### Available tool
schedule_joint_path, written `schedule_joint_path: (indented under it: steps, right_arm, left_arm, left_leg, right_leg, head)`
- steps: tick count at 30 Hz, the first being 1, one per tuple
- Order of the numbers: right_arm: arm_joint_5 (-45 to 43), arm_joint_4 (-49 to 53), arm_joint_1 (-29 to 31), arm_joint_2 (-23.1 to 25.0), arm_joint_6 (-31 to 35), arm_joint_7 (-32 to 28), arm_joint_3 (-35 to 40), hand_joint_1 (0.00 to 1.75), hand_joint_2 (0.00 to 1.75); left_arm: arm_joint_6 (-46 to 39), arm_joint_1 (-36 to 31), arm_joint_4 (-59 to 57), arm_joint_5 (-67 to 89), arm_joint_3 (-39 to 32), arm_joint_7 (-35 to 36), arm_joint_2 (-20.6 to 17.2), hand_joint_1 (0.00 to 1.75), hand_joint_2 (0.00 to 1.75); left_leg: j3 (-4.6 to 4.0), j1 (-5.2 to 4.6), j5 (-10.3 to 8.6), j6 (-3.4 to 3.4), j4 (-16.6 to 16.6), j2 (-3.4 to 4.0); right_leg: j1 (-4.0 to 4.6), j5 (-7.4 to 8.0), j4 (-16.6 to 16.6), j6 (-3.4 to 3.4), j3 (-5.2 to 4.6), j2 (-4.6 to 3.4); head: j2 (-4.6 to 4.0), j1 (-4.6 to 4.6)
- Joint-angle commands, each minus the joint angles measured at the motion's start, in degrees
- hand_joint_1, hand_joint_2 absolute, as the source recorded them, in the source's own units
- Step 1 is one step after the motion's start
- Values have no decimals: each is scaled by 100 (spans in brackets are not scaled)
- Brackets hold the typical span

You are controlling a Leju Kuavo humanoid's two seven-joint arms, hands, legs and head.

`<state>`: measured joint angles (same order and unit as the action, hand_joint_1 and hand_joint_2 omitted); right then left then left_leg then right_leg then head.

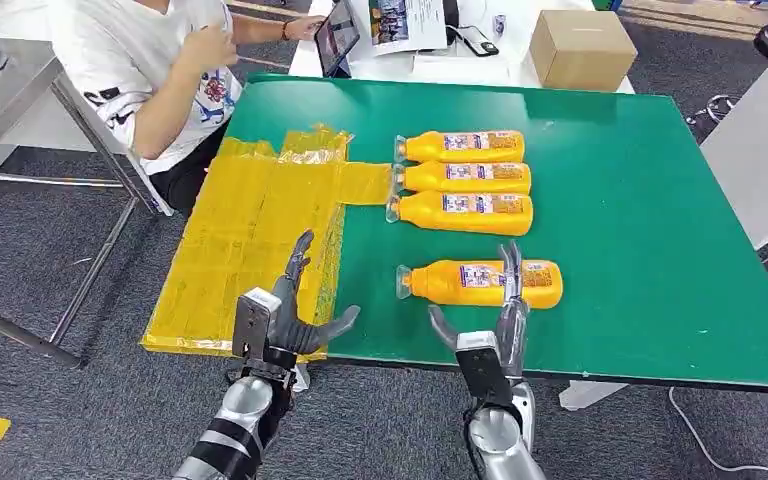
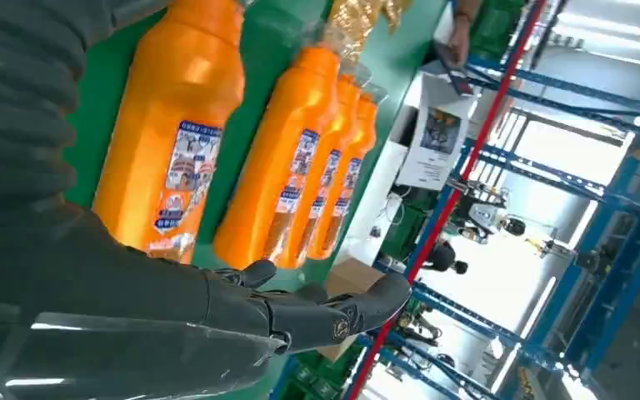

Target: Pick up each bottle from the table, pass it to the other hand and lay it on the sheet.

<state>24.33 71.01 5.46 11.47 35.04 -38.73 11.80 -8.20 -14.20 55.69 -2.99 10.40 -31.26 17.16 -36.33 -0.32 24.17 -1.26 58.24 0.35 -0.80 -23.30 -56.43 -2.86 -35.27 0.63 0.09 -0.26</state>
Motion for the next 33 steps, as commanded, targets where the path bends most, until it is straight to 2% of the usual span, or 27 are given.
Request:
schedule_joint_path:
  steps: [1, 3, 14, 20, 23, 24, 29, 33]
  right_arm:
    - [539, -813, 500, -269, -140, 370, -319, 0, 175]
    - [735, -968, 624, -405, -303, 647, -310, 0, 175]
    - [735, -967, 636, -416, -304, 647, -317, 0, 175]
    - [1549, -1570, 1351, -984, -714, 1773, -408, 0, 175]
    - [1797, -1835, 1702, -1245, -1135, 2204, -449, 0, 175]
    - [1927, -2008, 1828, -1356, -1500, 2472, -357, 0, 175]
    - [2097, -2369, 2195, -1545, -2121, 2909, -102, 0, 175]
    - [2034, -2472, 2349, -1609, -2131, 2890, -108, 0, 175]
  left_arm:
    - [54, -132, -206, 39, -172, -6, -13, 0, 175]
    - [67, -118, -175, 51, -197, -10, -36, 0, 175]
    - [67, -114, -176, 51, -199, -10, -40, 0, 175]
    - [28, -21, -4, 210, -290, -6, -55, 0, 175]
    - [43, 15, 38, 257, -333, 16, -53, 0, 175]
    - [47, 23, 44, 267, -348, 23, -57, 0, 175]
    - [68, -17, -98, 297, -452, 70, -69, 0, 175]
    - [89, -80, -264, 304, -475, 46, -71, 0, 175]
  left_leg:
    - [33, 7, 8, 8, -7, -1]
    - [26, 5, 6, 6, -7, 3]
    - [36, 7, 11, 10, -5, 1]
    - [24, 3, 6, 5, -4, 8]
    - [41, 4, 12, 7, -2, 8]
    - [27, 0, 7, 4, -2, 7]
    - [37, -1, 11, 8, 0, 8]
    - [16, -6, 2, 3, -1, 1]
  right_leg:
    - [6, -6, 11, 9, 33, -6]
    - [4, -3, 9, 7, 26, -8]
    - [6, -8, 8, 11, 37, -8]
    - [3, -1, 8, 6, 24, -14]
    - [4, -5, 8, 9, 42, -17]
    - [0, -1, 5, 5, 27, -14]
    - [-1, -4, 6, 7, 38, -16]
    - [-5, 2, 3, 1, 18, -9]
  head:
    - [0, 0]
    - [0, 0]
    - [0, -2]
    - [0, -2]
    - [0, 0]
    - [0, 0]
    - [0, 0]
    - [0, -2]
